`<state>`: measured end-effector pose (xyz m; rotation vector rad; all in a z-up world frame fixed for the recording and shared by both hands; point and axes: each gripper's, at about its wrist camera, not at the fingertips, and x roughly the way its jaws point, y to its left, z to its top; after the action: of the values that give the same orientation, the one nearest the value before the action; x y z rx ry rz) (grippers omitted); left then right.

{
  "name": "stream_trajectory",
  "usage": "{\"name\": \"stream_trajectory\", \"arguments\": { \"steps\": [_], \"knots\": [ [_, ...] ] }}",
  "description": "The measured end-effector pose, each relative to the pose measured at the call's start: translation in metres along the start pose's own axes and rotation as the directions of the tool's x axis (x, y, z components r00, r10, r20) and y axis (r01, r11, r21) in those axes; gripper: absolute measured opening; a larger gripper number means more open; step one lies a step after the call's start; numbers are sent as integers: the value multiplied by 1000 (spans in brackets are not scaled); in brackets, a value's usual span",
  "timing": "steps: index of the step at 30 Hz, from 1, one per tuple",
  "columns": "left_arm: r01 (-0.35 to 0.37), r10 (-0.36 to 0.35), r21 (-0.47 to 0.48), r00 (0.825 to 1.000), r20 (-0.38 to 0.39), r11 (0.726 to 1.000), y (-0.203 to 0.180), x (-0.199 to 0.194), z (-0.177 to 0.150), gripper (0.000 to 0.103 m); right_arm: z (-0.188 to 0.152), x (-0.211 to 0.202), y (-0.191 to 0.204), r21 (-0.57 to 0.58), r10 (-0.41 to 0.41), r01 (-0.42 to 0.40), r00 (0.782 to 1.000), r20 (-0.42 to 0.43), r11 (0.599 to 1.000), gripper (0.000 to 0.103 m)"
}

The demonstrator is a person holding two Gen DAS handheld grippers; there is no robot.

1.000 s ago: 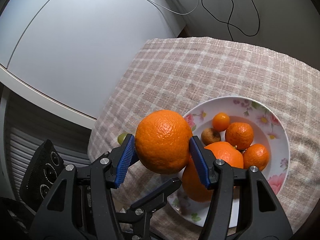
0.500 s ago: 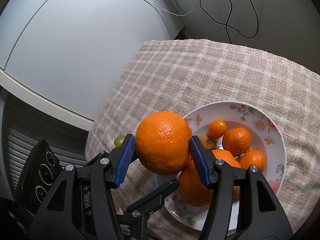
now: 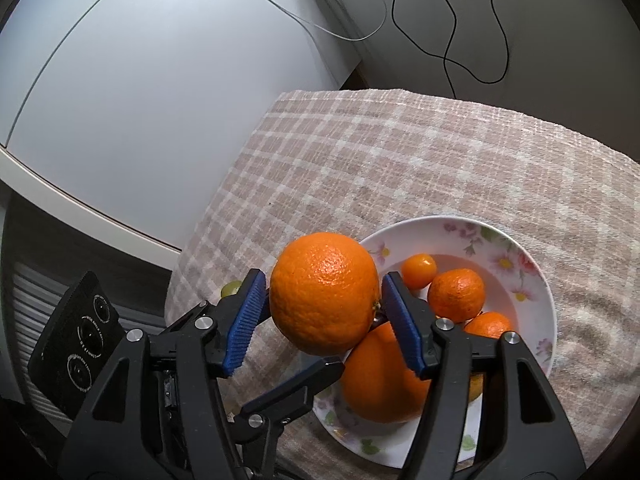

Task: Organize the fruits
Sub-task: 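Lower the tangerine onto the plate and open both grippers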

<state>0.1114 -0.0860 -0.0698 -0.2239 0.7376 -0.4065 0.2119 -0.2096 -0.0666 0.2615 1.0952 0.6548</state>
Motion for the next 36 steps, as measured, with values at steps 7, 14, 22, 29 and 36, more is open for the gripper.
{"name": "stream_trajectory", "arguments": {
  "steps": [7,14,22,29,36],
  "knots": [
    [11,-11,-1,1000,-15,1000,-1,3,-1,63,0,-6,-4,11,-3,3,1000,13,1000,68],
    [7,-6,4,1000,-15,1000,-4,4,2,63,1,-11,-9,28,-6,6,999,32,1000,76],
    [-5,6,21,1000,-11,1000,-6,2,3,63,-1,-17,-12,44,-17,15,998,55,999,81],
    [-14,14,36,1000,-3,999,-9,-4,2,63,-5,-25,-10,35,-35,33,996,78,999,81],
    [-23,22,47,1000,13,999,-7,-15,0,63,-11,-35,-2,32,-54,50,991,124,998,81]
  ]
}}
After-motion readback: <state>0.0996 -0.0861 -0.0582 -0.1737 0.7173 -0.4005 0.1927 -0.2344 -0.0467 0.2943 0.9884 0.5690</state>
